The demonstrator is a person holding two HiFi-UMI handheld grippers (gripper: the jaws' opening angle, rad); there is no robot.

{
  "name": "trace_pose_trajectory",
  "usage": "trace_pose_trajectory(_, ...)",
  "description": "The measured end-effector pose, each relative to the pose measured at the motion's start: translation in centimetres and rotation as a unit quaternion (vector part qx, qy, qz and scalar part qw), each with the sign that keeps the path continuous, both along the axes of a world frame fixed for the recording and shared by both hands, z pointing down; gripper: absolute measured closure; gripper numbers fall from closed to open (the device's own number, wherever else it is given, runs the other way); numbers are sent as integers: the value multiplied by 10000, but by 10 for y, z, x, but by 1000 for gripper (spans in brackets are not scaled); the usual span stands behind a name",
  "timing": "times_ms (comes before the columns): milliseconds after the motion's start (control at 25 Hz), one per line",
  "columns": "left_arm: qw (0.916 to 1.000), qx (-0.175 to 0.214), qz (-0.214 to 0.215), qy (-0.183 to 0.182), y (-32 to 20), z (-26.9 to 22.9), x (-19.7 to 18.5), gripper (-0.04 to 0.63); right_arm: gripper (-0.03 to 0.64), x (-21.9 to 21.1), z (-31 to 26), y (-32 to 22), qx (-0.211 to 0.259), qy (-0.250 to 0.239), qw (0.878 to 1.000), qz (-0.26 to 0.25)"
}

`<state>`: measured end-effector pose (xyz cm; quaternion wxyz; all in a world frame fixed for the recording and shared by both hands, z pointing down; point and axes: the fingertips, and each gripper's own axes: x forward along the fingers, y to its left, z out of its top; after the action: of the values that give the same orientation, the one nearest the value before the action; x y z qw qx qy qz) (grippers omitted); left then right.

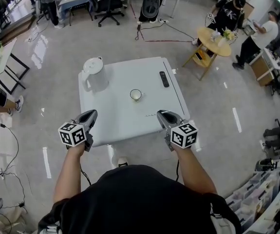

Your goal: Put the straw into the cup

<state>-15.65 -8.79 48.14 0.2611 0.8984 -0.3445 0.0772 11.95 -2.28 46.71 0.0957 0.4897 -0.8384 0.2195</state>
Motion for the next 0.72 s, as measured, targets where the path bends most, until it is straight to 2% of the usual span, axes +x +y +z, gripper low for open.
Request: trace_pose_trajectory(720, 9997, -107, 194, 112, -26, 9, -24, 595, 565, -27, 4, -27, -55, 83, 9999, 110)
